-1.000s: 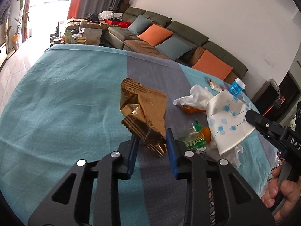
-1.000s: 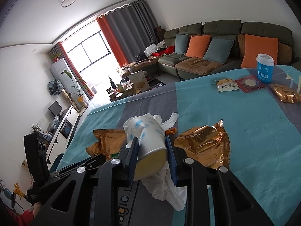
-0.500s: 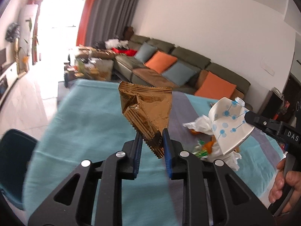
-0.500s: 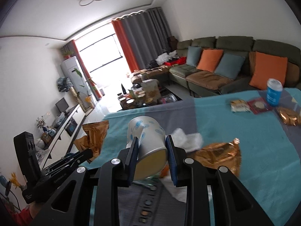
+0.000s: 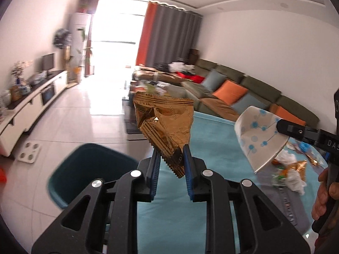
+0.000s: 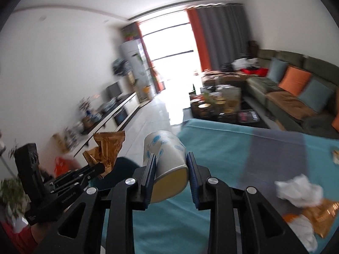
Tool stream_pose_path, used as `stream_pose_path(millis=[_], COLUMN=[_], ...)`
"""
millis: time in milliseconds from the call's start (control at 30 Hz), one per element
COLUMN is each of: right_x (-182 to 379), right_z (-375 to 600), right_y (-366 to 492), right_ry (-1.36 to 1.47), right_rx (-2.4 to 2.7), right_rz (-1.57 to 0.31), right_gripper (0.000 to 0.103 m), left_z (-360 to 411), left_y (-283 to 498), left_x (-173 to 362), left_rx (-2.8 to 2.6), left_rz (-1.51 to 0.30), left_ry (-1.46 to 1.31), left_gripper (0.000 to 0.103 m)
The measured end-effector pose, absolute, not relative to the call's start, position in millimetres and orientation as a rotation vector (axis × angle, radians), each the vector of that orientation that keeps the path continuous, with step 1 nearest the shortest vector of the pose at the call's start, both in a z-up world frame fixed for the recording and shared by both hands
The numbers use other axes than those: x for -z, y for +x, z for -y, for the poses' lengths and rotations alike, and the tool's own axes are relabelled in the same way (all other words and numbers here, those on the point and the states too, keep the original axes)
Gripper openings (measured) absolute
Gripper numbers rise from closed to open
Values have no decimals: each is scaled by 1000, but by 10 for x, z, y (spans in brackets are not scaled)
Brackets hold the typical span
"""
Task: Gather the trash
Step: 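Carry the foil wrapper in the left tool while the right tool carries the cup to the bin, then open the left tool over the bin while the right tool releases the cup into it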
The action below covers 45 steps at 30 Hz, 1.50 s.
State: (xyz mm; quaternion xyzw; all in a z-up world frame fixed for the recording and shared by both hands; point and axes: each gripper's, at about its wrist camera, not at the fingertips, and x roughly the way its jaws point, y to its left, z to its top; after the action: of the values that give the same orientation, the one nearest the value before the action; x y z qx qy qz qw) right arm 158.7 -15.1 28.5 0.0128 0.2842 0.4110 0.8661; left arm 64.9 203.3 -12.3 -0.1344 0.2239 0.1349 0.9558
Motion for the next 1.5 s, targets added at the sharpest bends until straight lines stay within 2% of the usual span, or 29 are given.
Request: stream_pose_path(millis=[367, 667, 933, 1333, 1367, 1400, 1500], right_x=[-167, 280, 511, 665, 660, 660, 630], right_z=[-1288, -2156, -2531, -2712, -2719, -2720, -2697], right_y=[1560, 1603, 1621, 1628, 1611, 1620, 1621], right_ry=[-190, -366, -452, -505, -512, -511, -496], right_rx=[-1051, -1063, -1042, -1032, -1032, -1033, -1030], right_rz=[-671, -794, -840, -867, -859, -857, -847], right_gripper=[28, 28, 28, 30, 32, 38, 39], left_z=[-2868, -3203, -3354, -3312, -3311, -3310, -3307], left_y=[67, 100, 368, 645, 643, 646, 619], left_x=[238, 731, 1176, 1384, 1387, 1384, 1352], left_rx=[-462, -525, -537, -542, -544, -546, -554], left_rz=[-472, -592, -680, -718, -715, -711, -695], left_ry=[-321, -385, -404, -393, -393, -392, -393], left_gripper=[22, 22, 22, 29, 30, 31, 36])
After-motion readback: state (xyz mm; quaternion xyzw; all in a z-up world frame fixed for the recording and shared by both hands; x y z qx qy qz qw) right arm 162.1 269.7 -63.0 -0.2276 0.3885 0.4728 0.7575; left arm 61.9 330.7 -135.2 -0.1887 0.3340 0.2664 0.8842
